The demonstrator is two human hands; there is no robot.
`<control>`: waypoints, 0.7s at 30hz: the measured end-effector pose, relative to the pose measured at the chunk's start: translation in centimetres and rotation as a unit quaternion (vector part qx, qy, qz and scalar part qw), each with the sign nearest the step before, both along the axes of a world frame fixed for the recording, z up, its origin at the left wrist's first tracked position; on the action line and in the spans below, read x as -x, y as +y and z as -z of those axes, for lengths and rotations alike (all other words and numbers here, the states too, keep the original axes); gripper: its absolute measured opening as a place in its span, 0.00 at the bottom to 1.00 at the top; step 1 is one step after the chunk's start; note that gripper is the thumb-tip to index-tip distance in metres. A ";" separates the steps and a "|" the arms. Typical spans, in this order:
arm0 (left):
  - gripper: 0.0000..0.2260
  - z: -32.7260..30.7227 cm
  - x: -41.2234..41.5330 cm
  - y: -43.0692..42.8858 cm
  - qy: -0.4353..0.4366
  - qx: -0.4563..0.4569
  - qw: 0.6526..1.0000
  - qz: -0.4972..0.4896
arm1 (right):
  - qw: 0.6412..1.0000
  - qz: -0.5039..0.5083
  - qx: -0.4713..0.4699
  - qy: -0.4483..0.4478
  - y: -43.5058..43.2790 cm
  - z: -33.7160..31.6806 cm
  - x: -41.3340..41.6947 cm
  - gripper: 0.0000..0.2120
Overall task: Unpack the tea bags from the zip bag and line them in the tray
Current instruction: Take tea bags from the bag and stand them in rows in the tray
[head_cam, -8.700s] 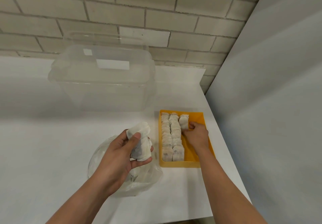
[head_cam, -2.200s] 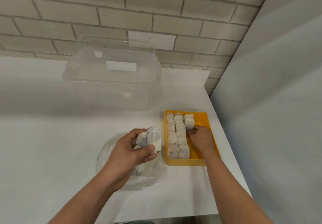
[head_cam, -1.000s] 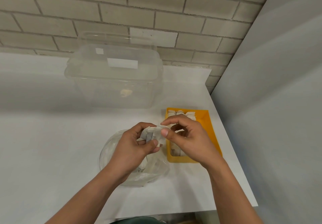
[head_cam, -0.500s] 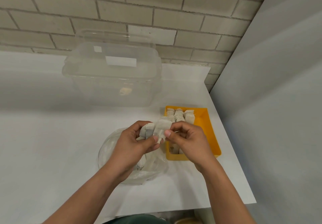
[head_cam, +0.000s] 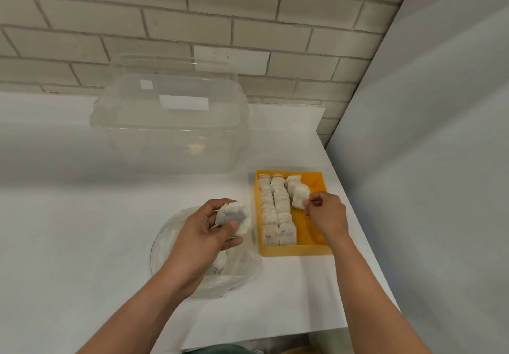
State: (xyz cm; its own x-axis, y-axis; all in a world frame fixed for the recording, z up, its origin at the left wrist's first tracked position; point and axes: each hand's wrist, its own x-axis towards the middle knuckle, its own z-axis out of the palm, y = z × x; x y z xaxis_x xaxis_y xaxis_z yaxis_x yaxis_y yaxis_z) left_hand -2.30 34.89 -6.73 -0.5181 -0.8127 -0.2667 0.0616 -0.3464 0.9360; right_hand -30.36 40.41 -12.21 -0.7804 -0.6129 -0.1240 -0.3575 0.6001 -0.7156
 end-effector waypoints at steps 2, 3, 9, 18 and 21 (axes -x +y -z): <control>0.12 -0.1 0.0 0.0 -0.002 0.006 1.000 0.000 | 0.999 -0.016 -0.035 0.006 -0.3 0.8 0.0 0.07; 0.12 -0.2 -0.1 -0.1 0.000 0.006 1.000 0.000 | 0.999 -0.016 -0.037 0.006 -0.4 1.0 -0.1 0.07; 0.09 -0.3 -0.1 -0.1 0.013 -0.006 1.000 -0.003 | 0.999 -0.015 -0.048 0.006 -1.2 1.0 -0.4 0.12; 0.13 -0.5 0.2 -0.2 0.022 -0.032 0.999 0.001 | 0.994 -0.031 -0.085 0.061 -1.8 1.4 -0.7 0.08; 0.13 -0.6 0.1 -0.3 0.026 -0.029 0.999 0.008 | 0.993 -0.028 -0.096 0.061 -1.7 1.2 -0.8 0.06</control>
